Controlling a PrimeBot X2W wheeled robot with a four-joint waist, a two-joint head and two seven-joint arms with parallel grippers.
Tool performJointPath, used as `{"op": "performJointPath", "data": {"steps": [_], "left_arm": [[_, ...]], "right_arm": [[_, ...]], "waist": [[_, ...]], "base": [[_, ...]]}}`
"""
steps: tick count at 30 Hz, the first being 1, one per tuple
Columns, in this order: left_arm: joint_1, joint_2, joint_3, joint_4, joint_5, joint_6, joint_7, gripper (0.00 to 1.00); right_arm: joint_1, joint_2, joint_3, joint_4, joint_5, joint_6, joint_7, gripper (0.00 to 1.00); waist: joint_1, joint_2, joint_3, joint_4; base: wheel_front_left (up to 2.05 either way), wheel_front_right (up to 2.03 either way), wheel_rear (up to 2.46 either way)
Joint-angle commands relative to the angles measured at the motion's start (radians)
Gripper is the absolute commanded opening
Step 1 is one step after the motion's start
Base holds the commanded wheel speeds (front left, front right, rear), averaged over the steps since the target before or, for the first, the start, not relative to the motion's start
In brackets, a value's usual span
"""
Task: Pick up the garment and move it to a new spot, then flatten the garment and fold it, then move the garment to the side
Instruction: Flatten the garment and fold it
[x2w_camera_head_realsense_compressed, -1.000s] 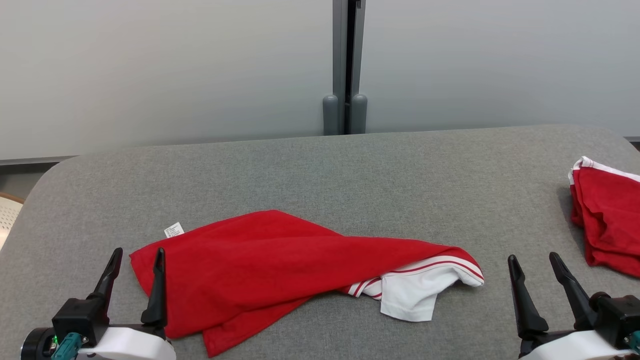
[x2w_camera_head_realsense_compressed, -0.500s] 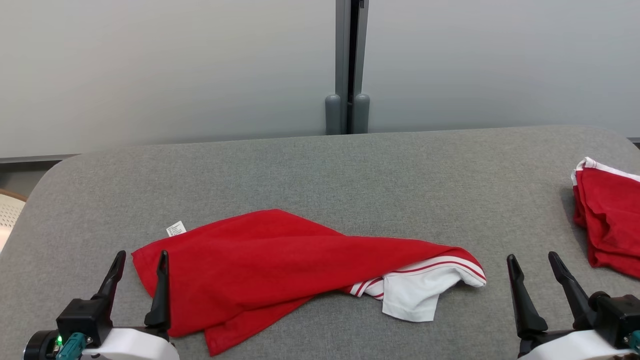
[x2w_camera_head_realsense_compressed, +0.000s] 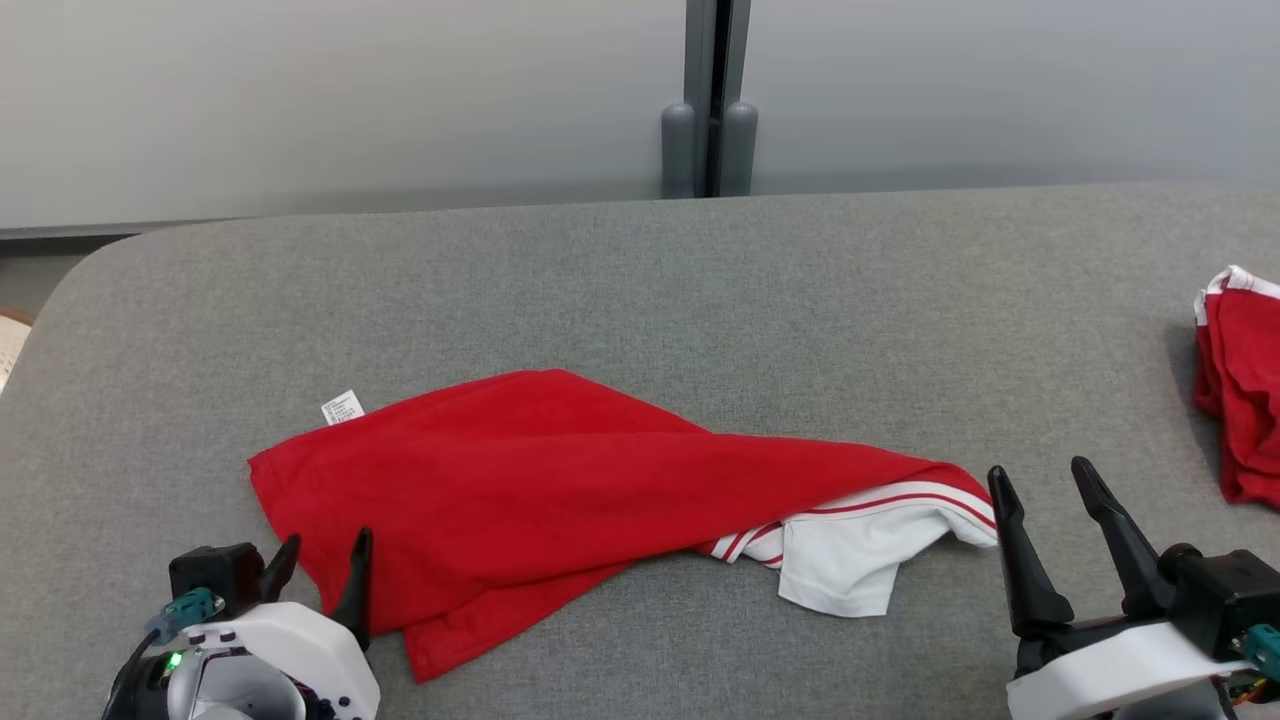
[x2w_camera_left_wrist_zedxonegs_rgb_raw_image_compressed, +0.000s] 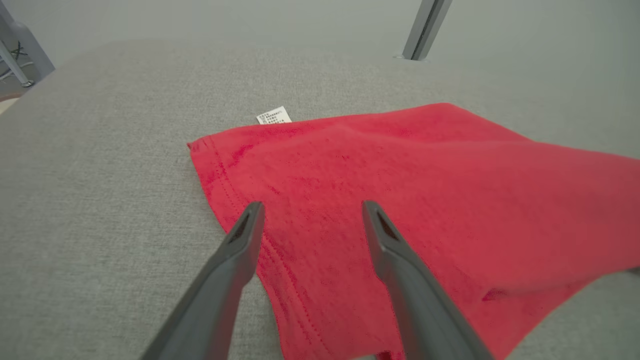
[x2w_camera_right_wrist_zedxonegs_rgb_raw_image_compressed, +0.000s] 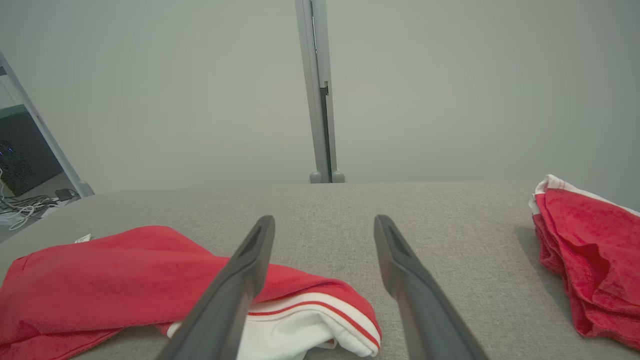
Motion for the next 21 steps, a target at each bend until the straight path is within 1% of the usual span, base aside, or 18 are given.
{"op": "performJointPath", "data": {"steps": [1,5,8,9,10,11,14,17,21], "left_arm": [[-0.028,-0.003,0.005,0.036,-0.016,-0.011,0.004,1.0],[-0.08,-0.02,0.018,0.177,-0.05,-0.038,-0.001,1.0],[-0.108,-0.035,0.022,0.252,-0.072,-0.064,-0.009,1.0],[-0.115,-0.04,0.02,0.27,-0.077,-0.076,-0.014,0.84],[-0.12,-0.043,0.019,0.283,-0.081,-0.089,-0.023,0.43],[-0.125,-0.044,0.015,0.292,-0.081,-0.1,-0.035,0.0],[-0.147,-0.046,0.008,0.294,-0.069,-0.121,-0.087,0.0],[-0.156,-0.044,0.004,0.267,-0.057,-0.128,-0.132,0.0],[-0.159,-0.029,0.002,0.187,-0.029,-0.109,-0.178,0.0]], "right_arm": [[-0.01,-0.002,-0.002,0.004,0.003,0.0,-0.008,1.0],[-0.035,-0.002,-0.003,0.019,0.006,0.0,-0.018,1.0],[-0.042,-0.002,-0.007,0.023,0.005,0.0,-0.021,1.0],[-0.043,-0.002,-0.009,0.025,0.004,0.0,-0.021,1.0],[-0.046,-0.002,-0.009,0.026,0.004,0.0,-0.021,1.0],[-0.049,-0.002,-0.01,0.026,0.003,0.0,-0.021,1.0],[-0.053,-0.002,-0.011,0.028,0.004,0.0,-0.019,1.0],[-0.058,-0.002,-0.013,0.024,0.007,0.0,-0.017,1.0],[-0.059,-0.002,-0.017,0.019,0.007,0.0,-0.014,1.0]], "waist": [[0.0,0.0,0.042,-0.002],[0.0,0.0,0.072,-0.003],[0.0,0.0,0.085,0.0],[0.0,0.0,0.087,0.002],[0.0,0.0,0.089,0.003],[0.0,0.0,0.091,0.005],[0.0,0.0,0.094,0.013],[0.0,0.0,0.098,0.02],[0.0,0.0,0.1,0.028]], "base": [[0.0,0.0,0.0],[0.0,0.0,0.0],[0.0,0.0,0.0],[0.0,0.0,0.0],[0.0,0.0,0.0],[0.0,0.0,0.0],[0.0,0.0,0.0],[0.0,0.0,0.0],[0.0,0.0,0.0]]}}
